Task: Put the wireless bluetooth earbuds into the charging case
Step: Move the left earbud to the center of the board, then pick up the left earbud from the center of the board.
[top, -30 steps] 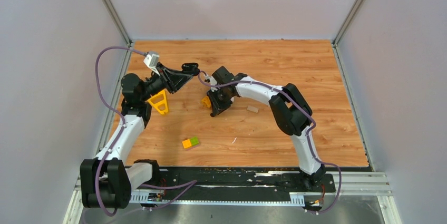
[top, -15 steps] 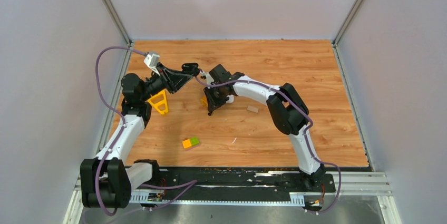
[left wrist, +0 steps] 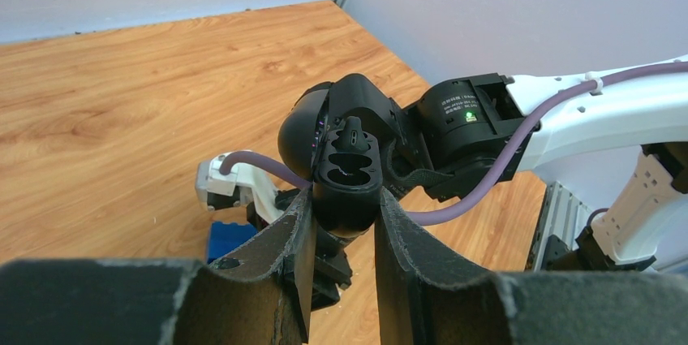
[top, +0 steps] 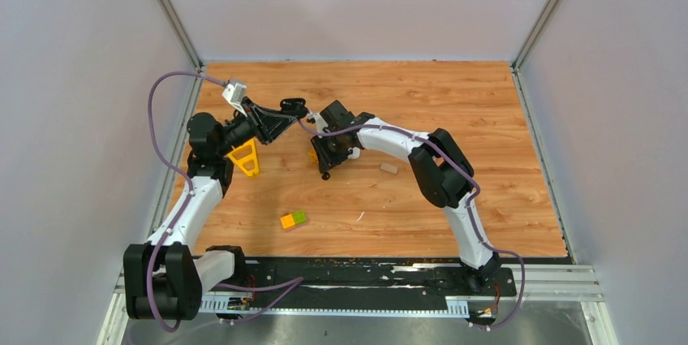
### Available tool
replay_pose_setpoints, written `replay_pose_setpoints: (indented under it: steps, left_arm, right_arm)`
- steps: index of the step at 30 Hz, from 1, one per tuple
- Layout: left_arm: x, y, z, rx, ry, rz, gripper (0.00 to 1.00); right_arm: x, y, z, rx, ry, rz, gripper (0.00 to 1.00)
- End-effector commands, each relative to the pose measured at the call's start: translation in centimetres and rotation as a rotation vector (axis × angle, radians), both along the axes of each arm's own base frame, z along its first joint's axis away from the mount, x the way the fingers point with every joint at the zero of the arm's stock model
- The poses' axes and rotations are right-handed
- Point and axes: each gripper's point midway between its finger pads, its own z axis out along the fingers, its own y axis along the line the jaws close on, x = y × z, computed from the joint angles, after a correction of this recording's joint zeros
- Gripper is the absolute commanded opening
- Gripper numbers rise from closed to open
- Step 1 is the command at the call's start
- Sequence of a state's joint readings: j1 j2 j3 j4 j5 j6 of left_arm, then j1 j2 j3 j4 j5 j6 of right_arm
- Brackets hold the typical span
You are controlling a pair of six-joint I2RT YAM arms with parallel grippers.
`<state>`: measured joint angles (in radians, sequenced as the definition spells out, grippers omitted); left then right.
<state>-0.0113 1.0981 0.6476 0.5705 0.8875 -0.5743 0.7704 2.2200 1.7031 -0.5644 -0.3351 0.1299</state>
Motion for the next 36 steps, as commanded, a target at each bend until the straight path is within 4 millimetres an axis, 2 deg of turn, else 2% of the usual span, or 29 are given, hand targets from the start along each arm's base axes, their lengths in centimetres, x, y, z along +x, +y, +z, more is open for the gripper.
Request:
replay_pose_setpoints:
  steps: [1, 6, 12, 16, 28, 36]
  left_arm:
    - [0.5, 0.3, 1.3, 0.005, -0.05, 0.013, 0.0]
    - [0.5, 0.3, 1.6, 0.004, -0.054, 0.013, 0.0]
    - [0.6, 0.3, 1.2, 0.002, -0.043, 0.015, 0.0]
    - [0.7, 0.3, 1.3, 0.003, -0.045, 0.013, 0.0]
    - [0.6, 0.3, 1.0, 0.007, -0.038, 0.015, 0.0]
    - [0.7, 0.4, 1.0, 0.008, -0.035, 0.017, 0.0]
  right_arm:
    - [1.1, 0.8, 3.2, 0.03, -0.067, -0.022, 0.3]
    - [-0.6, -1.0, 2.7, -0.016, -0.009, -0.053, 0.32]
    - [-0.5, -1.6, 4.2, 0.056, 0.02, -0.079, 0.33]
    - [-0.6, -2.0, 4.2, 0.058, 0.036, -0.092, 0.32]
    - [-1.1, -1.4, 1.5, 0.033, 0.106, -0.083, 0.28]
    - [-1.1, -1.0, 0.6, 0.015, 0.103, -0.084, 0.26]
